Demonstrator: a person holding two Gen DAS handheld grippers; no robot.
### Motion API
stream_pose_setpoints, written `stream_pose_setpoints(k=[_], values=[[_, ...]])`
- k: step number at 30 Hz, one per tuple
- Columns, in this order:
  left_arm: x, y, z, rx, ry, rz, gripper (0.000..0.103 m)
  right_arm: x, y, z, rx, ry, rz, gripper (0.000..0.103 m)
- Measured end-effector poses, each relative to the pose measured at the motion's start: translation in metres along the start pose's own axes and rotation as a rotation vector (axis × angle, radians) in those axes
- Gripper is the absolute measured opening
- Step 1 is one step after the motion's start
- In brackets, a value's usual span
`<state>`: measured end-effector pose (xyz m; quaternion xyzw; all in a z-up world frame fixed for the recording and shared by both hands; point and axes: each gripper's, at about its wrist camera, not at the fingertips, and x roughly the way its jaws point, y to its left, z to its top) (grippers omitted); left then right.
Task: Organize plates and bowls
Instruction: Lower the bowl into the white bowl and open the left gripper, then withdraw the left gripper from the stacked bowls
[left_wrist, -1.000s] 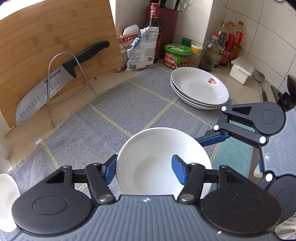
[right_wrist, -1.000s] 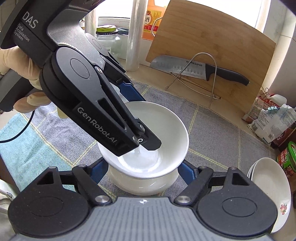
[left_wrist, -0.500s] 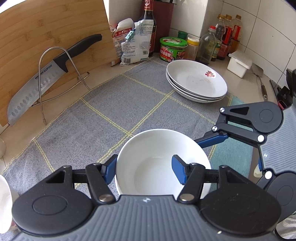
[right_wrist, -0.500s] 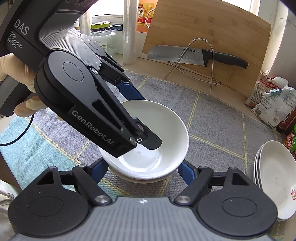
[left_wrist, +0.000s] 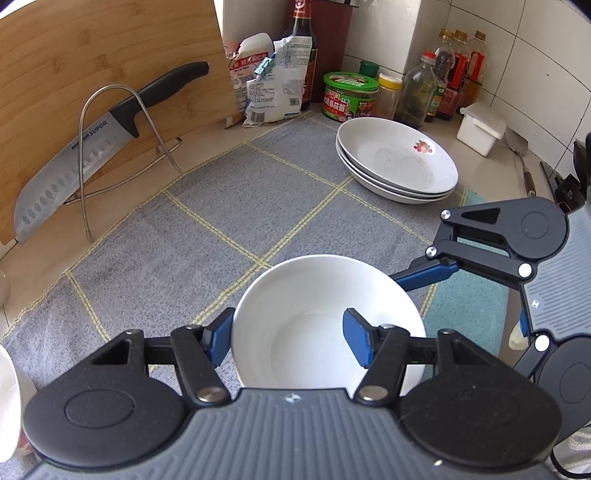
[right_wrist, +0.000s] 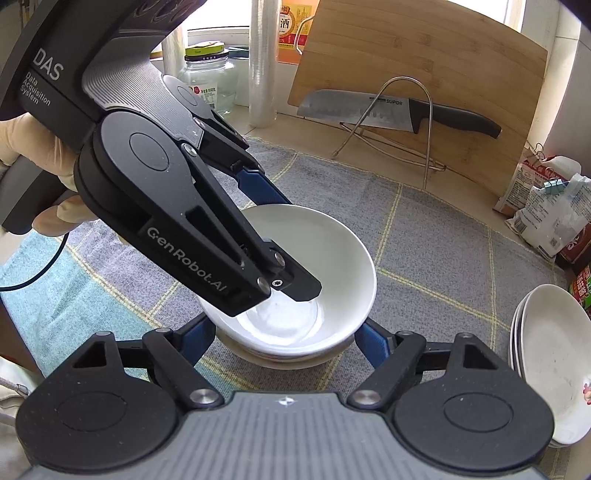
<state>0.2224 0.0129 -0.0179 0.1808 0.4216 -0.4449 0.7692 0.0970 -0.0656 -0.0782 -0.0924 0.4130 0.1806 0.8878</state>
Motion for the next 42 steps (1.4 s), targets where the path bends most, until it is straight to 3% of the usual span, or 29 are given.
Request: stream_pose_setpoints(k=[5,6,7,13,15,25,32,42], values=[[0.001,-0.001,-0.002,0.001,-0.006,0.006,0.064,0.002,0.001,-0.002,0.002,0.001,0.0,0.091],[0.001,-0.001,-0.002,0.004,-0.008,0.014,0.065,0.001,0.003,-0.003,-0.007,-0.007,-0.009,0.094],[0.0,0.0,-0.003,0.001,-0.008,0.012,0.065,-0.001,0.004,-0.003,-0.013,-0.017,-0.012,0.103],[-0.013,0.002,-0.011,-0.016,-0.04,0.045,0.076,-0.009,0.006,-0.004,-0.016,-0.047,-0.014,0.103],[-0.019,0.003,-0.015,-0.031,-0.061,0.047,0.087,-0.012,0.005,-0.004,-0.011,-0.051,-0.017,0.103],[-0.046,0.005,-0.038,-0.097,-0.153,0.127,0.094,-0.019,0.008,-0.003,0.0,-0.06,-0.028,0.103],[-0.065,0.022,-0.064,-0.217,-0.211,0.224,0.097,-0.026,0.008,0.009,0.005,-0.081,-0.032,0.103],[-0.081,0.08,-0.115,-0.396,-0.2,0.437,0.097,-0.014,0.029,0.05,-0.059,-0.082,-0.006,0.103]])
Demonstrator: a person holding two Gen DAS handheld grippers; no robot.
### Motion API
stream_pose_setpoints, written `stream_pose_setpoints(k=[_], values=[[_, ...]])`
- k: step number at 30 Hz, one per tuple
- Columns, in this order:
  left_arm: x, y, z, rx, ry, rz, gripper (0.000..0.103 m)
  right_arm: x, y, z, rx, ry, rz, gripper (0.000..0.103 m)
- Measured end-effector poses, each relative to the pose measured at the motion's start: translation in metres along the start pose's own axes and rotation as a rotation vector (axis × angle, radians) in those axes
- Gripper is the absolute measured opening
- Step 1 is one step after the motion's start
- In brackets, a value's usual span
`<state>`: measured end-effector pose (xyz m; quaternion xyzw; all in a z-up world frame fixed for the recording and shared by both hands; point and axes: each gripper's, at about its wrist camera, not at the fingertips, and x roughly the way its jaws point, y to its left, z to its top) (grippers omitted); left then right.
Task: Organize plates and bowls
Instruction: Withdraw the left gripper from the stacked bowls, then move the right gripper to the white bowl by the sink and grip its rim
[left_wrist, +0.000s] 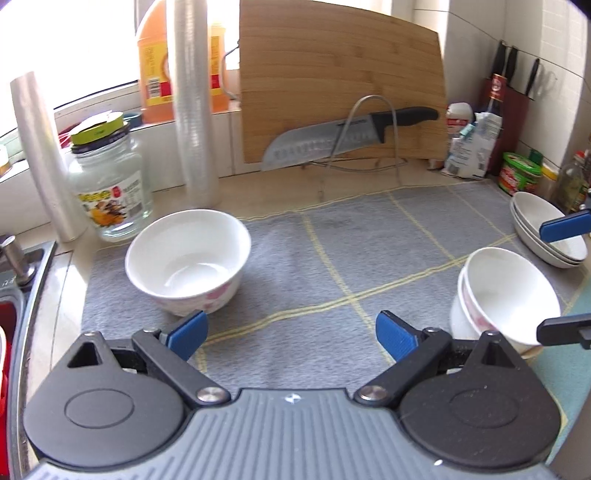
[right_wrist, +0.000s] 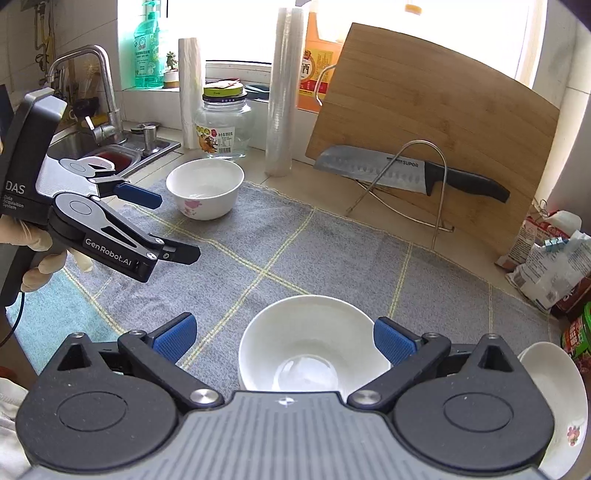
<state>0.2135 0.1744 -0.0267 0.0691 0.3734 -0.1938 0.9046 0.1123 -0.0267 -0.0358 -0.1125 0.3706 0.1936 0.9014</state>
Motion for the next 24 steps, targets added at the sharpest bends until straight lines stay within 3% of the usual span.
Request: stream_pose_setpoints(k=[8,24], values=[[0.004,0.041,-0.005,-0.043,-0.025,0.09,0.097,0.023,0.02,0.044,-0.04,0.004,0.058,0.103],[0.043,0.059,-0.005,0.043,-0.066,0.116,0.097,0.103,0.035,0.116,-0.057,0.064,0.162,0.103]])
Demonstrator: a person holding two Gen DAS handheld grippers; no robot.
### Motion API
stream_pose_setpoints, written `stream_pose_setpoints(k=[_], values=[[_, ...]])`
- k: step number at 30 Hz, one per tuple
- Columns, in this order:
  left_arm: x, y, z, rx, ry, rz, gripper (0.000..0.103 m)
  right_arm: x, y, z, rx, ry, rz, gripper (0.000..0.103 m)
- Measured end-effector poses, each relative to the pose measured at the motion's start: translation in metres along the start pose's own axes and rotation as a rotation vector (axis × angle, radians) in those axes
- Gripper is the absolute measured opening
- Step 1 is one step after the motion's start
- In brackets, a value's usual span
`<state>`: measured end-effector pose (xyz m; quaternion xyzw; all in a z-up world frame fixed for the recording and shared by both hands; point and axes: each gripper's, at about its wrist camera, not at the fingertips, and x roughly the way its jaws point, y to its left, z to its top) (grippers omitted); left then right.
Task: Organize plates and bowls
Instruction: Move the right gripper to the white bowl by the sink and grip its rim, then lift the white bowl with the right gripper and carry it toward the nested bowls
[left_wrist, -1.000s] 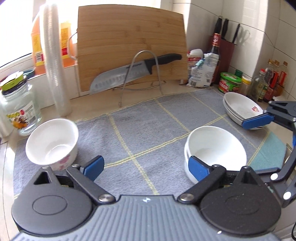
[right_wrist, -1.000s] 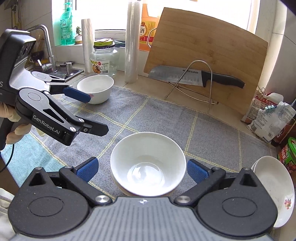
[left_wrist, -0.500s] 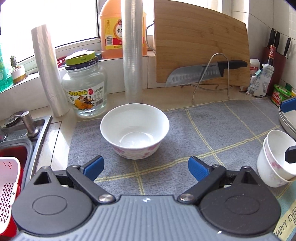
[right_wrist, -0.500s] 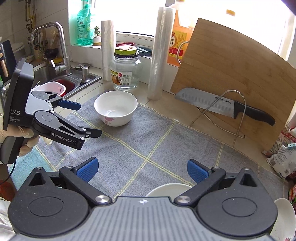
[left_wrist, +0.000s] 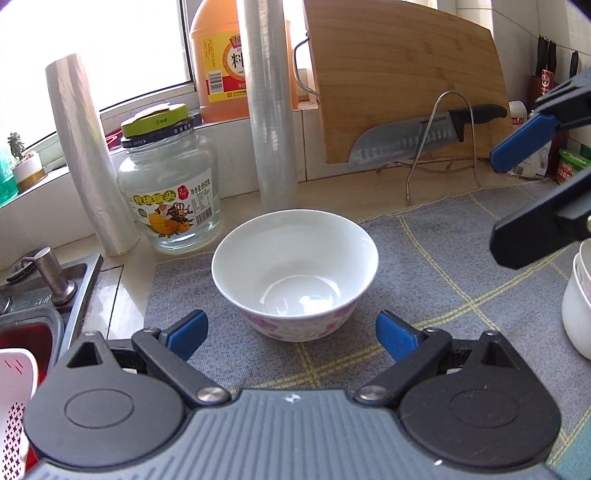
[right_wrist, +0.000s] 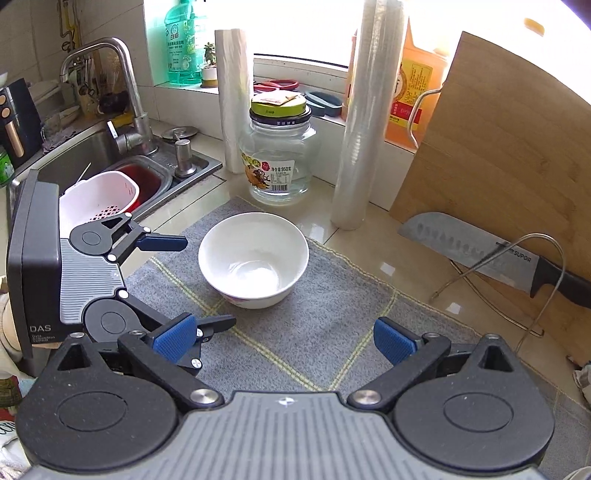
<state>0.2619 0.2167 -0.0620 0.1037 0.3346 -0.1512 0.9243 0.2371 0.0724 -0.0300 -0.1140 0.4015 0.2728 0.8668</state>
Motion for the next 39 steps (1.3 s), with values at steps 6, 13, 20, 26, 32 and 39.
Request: stream_pose_setpoints(k=[6,13,20,26,32,39], values=[[0.016,0.008,-0.001,-0.027,0.017,-0.019,0.097,0.033,-0.005,0.019,-0.001,0.039,0.022,0.103],[0.018,0.014,0.002,-0.051,-0.012,-0.061,0.096,0.064,-0.007,0.035,-0.026,0.077,0.051,0.103],[0.019,0.016,0.001,-0.057,-0.039,-0.096,0.09,0.089,-0.004,0.046,-0.042,0.1,0.087,0.103],[0.018,0.011,0.001,-0.045,-0.047,-0.09,0.088,0.105,0.0,0.053,-0.059,0.11,0.109,0.103],[0.018,0.01,0.001,-0.047,-0.044,-0.089,0.088,0.118,-0.001,0.057,-0.057,0.127,0.134,0.1],[0.017,0.01,0.001,-0.041,-0.045,-0.08,0.088,0.127,0.0,0.063,-0.059,0.131,0.158,0.094]])
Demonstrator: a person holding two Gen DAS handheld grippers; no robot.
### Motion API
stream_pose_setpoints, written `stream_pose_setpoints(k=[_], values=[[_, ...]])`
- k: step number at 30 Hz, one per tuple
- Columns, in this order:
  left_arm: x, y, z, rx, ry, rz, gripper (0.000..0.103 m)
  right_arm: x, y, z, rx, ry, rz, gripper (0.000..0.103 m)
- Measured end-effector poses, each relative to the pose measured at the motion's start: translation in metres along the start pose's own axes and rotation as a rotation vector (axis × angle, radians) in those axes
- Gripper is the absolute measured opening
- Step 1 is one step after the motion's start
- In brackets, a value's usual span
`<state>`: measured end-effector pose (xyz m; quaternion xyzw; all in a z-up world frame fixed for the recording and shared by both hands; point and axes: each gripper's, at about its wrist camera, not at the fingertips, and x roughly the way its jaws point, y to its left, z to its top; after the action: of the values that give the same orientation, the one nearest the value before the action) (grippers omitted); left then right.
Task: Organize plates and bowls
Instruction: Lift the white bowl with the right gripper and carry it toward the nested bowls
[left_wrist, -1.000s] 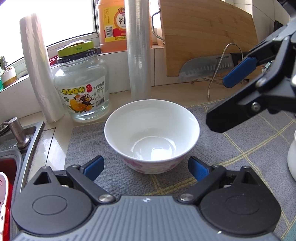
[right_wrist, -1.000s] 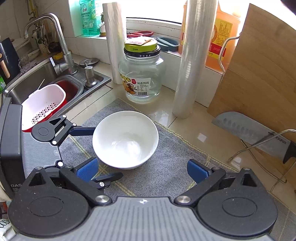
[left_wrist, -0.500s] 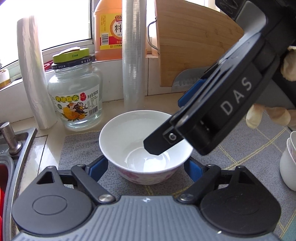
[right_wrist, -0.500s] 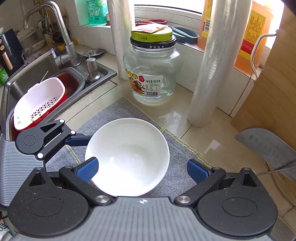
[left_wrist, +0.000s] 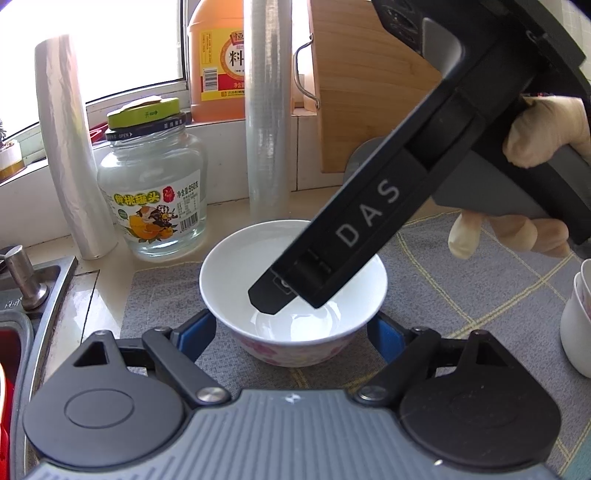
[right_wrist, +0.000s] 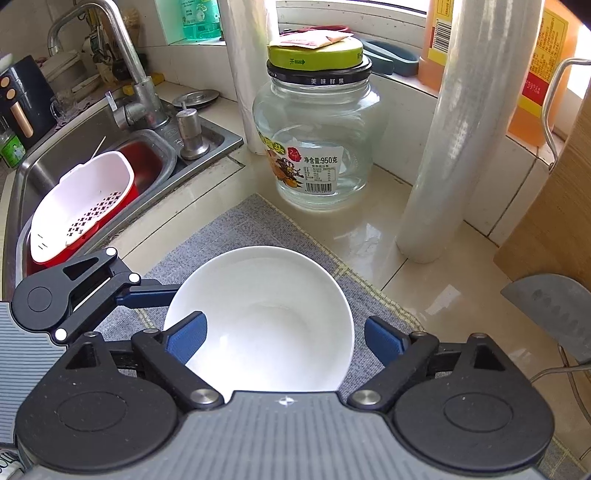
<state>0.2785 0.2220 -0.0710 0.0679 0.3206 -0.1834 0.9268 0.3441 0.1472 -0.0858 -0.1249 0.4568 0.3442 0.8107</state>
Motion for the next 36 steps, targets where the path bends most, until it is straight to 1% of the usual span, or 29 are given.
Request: stream_pose_setpoints(k=[3,5,7,19,28,32,36], values=[[0.0,0.0,0.0,0.0,0.001,0.0,0.088,0.002,0.001,0.002,-0.006,0.0,0.01,0.091],[0.0,0.0,0.0,0.005,0.0,0.002,0.088,0.004,0.002,0.003,-0.009,0.001,0.013,0.087],[0.0,-0.001,0.0,0.009,-0.005,0.004,0.088,0.004,0.002,0.003,-0.011,0.0,0.017,0.086],[-0.002,0.0,0.003,0.025,0.013,0.001,0.088,-0.003,0.003,0.0,-0.009,0.001,0.024,0.086],[-0.009,-0.003,0.002,0.064,0.021,-0.005,0.088,-0.012,0.002,-0.007,0.003,-0.003,0.048,0.086],[-0.008,-0.001,0.002,0.055,0.025,-0.012,0.088,-0.01,0.003,-0.007,-0.007,0.003,0.055,0.086],[-0.008,-0.001,-0.001,0.071,0.032,-0.008,0.09,-0.004,0.001,-0.005,-0.005,0.011,0.063,0.086]])
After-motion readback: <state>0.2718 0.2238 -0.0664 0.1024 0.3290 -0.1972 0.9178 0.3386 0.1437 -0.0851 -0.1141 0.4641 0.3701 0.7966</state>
